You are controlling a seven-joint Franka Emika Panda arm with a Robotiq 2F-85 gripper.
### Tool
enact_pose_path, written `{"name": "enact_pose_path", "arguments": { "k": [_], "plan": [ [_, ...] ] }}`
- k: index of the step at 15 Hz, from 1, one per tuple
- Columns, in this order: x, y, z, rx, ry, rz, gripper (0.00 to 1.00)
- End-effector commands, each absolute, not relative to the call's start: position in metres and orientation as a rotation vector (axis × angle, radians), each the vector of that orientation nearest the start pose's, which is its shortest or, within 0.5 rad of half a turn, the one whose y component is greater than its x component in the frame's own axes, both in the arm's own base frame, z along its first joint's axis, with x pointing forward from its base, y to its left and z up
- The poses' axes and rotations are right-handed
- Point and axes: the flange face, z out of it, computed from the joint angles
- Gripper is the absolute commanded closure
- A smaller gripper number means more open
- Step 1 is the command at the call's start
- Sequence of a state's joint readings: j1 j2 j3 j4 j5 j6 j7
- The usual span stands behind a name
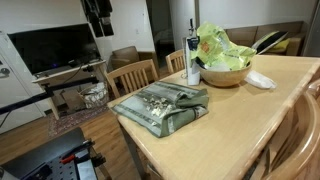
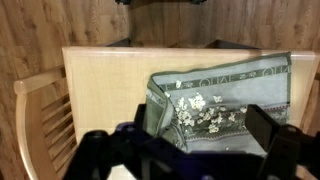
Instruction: Move the green towel to the right then fold the green towel
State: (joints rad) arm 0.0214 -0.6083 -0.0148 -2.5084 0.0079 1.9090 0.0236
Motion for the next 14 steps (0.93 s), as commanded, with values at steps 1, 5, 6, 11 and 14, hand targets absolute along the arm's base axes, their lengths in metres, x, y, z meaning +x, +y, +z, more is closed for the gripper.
{"name": "enact_pose_path", "arguments": {
  "k": [1,5,6,11,14],
  "plan": [
    [0.366,0.003,0.488,-3.125,0.026,-0.012,0.00],
    [0.368,0.003,0.490,-3.120,0.016,-0.026,0.00],
    [0.373,0.001,0.494,-3.093,0.038,-0.043,0.00],
    [0.396,0.020,0.499,-3.096,-0.009,-0.210,0.00],
    [0.418,0.033,0.492,-3.085,-0.033,-0.343,0.00]
  ]
}}
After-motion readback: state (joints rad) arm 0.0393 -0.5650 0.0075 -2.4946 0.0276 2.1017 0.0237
